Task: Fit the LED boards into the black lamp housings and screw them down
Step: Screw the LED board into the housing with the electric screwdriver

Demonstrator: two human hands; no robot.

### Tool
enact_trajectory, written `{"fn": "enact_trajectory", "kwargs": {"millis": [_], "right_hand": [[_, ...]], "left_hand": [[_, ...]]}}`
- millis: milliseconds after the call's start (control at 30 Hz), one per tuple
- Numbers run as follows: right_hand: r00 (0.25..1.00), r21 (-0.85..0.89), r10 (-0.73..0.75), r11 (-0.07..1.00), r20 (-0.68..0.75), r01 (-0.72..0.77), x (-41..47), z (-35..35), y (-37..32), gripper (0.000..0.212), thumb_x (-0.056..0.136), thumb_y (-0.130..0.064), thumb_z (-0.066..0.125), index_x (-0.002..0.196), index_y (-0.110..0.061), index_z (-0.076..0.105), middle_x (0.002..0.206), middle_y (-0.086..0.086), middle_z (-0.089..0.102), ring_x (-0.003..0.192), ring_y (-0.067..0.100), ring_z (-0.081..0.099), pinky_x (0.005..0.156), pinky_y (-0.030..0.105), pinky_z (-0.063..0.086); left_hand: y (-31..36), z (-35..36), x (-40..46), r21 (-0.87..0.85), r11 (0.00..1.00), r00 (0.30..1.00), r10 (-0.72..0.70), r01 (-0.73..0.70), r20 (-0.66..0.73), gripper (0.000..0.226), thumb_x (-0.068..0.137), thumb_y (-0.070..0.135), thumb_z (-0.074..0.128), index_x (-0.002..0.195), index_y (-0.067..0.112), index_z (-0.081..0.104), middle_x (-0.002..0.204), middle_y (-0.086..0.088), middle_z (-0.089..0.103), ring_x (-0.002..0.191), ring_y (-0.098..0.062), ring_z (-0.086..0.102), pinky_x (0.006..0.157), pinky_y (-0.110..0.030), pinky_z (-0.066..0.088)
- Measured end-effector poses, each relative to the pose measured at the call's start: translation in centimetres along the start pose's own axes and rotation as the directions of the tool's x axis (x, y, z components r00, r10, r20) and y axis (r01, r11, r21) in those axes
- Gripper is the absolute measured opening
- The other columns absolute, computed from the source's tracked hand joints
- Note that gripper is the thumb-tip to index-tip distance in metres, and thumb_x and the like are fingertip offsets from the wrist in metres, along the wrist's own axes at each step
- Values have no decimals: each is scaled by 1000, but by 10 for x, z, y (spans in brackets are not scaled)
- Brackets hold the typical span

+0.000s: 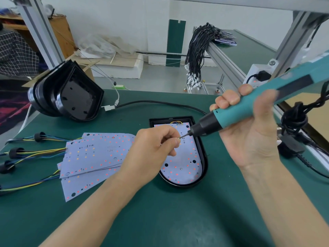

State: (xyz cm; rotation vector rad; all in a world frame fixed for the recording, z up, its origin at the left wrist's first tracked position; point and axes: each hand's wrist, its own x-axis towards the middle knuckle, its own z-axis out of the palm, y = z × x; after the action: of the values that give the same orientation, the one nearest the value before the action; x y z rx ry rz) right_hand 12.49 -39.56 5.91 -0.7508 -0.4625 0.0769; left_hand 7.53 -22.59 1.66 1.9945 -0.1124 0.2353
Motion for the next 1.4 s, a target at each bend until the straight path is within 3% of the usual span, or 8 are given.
{"fn": "enact_trajectory", "kwargs": {"millis": [100, 267, 433, 900, 1033, 1133, 1267, 1400], "right_hand": [[992, -28, -79, 997, -101, 76, -2, 0, 7, 34, 64, -18, 78, 79, -23, 49, 70, -7, 51, 65, 11, 51, 75, 24, 45], [964, -48, -151, 988, -218, 144, -11, -2, 25, 27, 77, -8, 65, 81, -22, 43, 69, -9, 53, 66, 11, 50, 74, 24, 44], [968, -42, -141, 990, -206, 135, -12, -8, 34, 28, 77, -5, 63, 81, -22, 41, 68, -9, 54, 66, 13, 50, 71, 23, 46], [967, 106, -60, 990, -249, 89, 5, -11, 37, 24, 81, -6, 62, 75, -23, 47, 69, -7, 49, 64, 10, 51, 71, 23, 46], [966, 109, -33, 992, -257, 63, 11, -11, 36, 24, 79, -8, 64, 75, -24, 46, 68, -7, 50, 63, 10, 51, 71, 22, 46], [965, 111, -14, 993, -260, 44, 18, -12, 38, 25, 77, -5, 64, 73, -24, 49, 67, -8, 53, 62, 10, 52, 68, 21, 47], [962, 68, 24, 998, -271, -6, 28, -13, 47, 25, 74, -5, 66, 73, -22, 49, 70, -5, 50, 62, 11, 51, 69, 22, 46], [953, 19, 28, 1000, -302, -23, 37, -15, 54, 25, 72, -4, 67, 71, -21, 49, 72, -3, 46, 61, 12, 49, 71, 23, 43]], "left_hand": [[3, 4, -1, 118, 989, 993, 94, -85, -67, 17, 91, 3, 57, 78, 11, 62, 65, -3, 63, 64, -13, 60, 57, -30, 48], [-3, 8, 3, 281, 954, 987, 138, -108, -87, 13, 92, 2, 53, 82, 2, 61, 68, -11, 63, 70, -30, 61, 63, -42, 47], [-10, 5, 7, 88, 994, 997, -68, 72, -45, 18, 91, 1, 55, 76, 9, 61, 64, 0, 62, 61, -12, 64, 69, -41, 55], [-20, 1, 18, -138, 982, 978, -151, 131, -146, 20, 83, 1, 69, 78, 20, 66, 68, 7, 67, 58, -12, 67, 67, -31, 58], [-25, -6, 19, -60, 994, 964, -103, 91, -244, 33, 77, 5, 74, 99, 28, 64, 97, 16, 66, 63, -6, 62, 59, -5, 43], [-37, -22, 26, 60, 970, 908, -198, 236, -370, 32, 80, 15, 72, 107, 26, 60, 96, 10, 61, 58, -8, 53, 53, -6, 40], [-49, -21, 33, 85, 842, 844, -521, 532, -127, 34, 84, 35, 67, 102, 7, 60, 79, -6, 63, 54, -20, 54, 51, -27, 46], [-47, -6, 40, -38, 833, 833, -553, 553, -10, 30, 79, 25, 73, 92, -2, 66, 73, -12, 63, 60, -26, 60, 50, -26, 48]]}}
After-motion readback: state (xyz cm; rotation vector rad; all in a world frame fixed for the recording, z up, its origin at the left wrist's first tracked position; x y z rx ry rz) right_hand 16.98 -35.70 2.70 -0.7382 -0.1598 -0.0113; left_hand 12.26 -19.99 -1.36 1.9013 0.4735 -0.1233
